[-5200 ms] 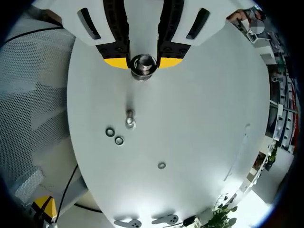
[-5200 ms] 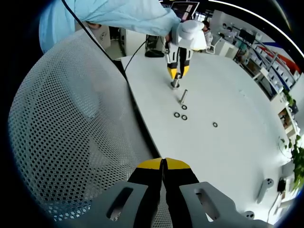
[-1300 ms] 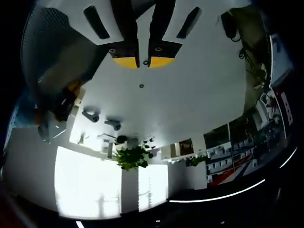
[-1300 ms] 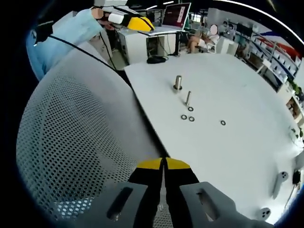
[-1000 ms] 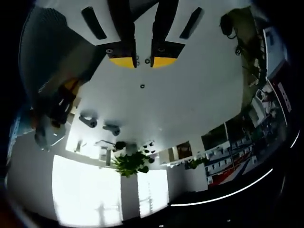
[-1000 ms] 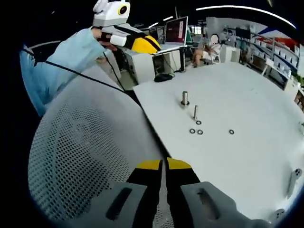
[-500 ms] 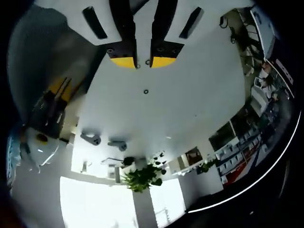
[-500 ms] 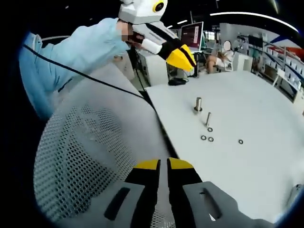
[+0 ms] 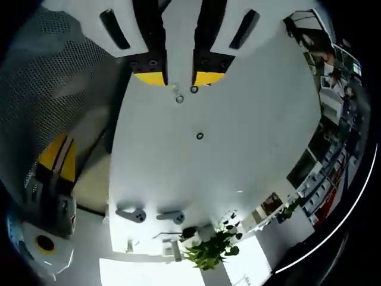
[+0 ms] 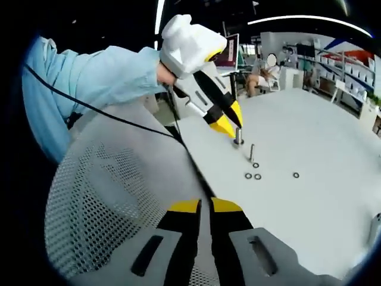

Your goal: Place the washer onto the threaded stud by aligning its center hole with the stud, sliding it down to the base, and recovering from edge contact or off-axis alignment until the washer reaches the visible bottom stop.

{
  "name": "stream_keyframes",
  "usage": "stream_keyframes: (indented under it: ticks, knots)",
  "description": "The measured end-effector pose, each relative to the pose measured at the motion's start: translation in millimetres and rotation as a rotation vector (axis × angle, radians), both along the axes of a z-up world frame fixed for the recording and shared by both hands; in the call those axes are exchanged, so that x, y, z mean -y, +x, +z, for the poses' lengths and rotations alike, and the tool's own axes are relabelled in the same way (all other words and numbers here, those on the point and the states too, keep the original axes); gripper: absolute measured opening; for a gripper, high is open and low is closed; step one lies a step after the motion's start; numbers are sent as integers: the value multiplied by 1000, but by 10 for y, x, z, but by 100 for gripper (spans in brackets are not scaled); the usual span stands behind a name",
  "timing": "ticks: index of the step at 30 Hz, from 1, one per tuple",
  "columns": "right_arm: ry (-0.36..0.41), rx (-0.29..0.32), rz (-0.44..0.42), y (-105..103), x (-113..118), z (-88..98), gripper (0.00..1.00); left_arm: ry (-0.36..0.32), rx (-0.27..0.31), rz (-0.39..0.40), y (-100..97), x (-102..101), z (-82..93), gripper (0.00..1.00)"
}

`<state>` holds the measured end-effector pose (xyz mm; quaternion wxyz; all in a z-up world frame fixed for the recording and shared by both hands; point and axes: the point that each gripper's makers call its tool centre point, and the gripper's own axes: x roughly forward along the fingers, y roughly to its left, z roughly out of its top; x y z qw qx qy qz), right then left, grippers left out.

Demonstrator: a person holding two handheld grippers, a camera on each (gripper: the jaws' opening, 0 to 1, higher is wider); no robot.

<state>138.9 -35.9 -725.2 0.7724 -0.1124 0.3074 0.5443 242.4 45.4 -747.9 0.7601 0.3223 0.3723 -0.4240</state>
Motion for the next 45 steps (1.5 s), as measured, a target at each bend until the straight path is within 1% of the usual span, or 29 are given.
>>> stream_keyframes:
  ticks: [4,5,6,8,11,12,14,16,22,24,25,26,28,30,32,35,36,37,41,45]
  knots:
    - [8,-22,-29,29,22,-10,8,27,-29,-48,-3,79,-225,14]
    - [9,-19,-32,33,23,-8,8,36,-37,-58,-10,84,-270,14]
    - [7,-15,-34,38,24,-6,8,44,-45,-60,-16,78,-311,15]
    - [8,-13,-42,50,28,-4,8,47,-30,-70,10,67,-374,15]
    - [15,-14,-64,79,43,3,8,42,-60,-62,17,48,-483,15]
    - [17,-15,-67,84,42,4,8,57,-71,-72,10,38,-536,14]
    - [11,-18,-67,87,43,-6,8,84,-72,-100,18,26,-607,14]
    - [9,-16,-68,90,43,-7,8,101,-74,-113,40,20,-658,14]
    - [5,-15,-78,105,54,-11,8,115,-93,-134,96,59,-775,14]
    - [0,-13,-81,111,63,-15,8,114,-107,-144,106,94,-844,14]
    - [-1,-18,-78,103,61,-22,8,127,-108,-156,116,91,-883,14]
    - [-2,-24,-77,97,60,-28,8,155,-109,-169,142,68,-945,14]
    - [-2,-20,-82,106,65,-26,8,163,-116,-172,165,75,-1012,14]
    - [2,-24,-87,106,69,-25,8,163,-121,-196,168,109,-1055,15]
    - [2,-29,-91,107,74,-30,8,182,-109,-207,207,100,-1104,15]
    - [7,-24,-94,117,73,-20,8,189,-126,-202,241,76,-1166,15]
    - [0,-12,-93,127,77,-17,8,189,-131,-199,250,71,-1178,15]
    - [-27,37,-83,169,97,-11,8,190,-133,-196,266,64,-1194,15]
    - [-15,11,-99,159,99,-15,8,180,-154,-171,306,70,-1244,12]
    - [-16,15,-100,160,98,-14,8,164,-174,-150,325,91,-1274,12]
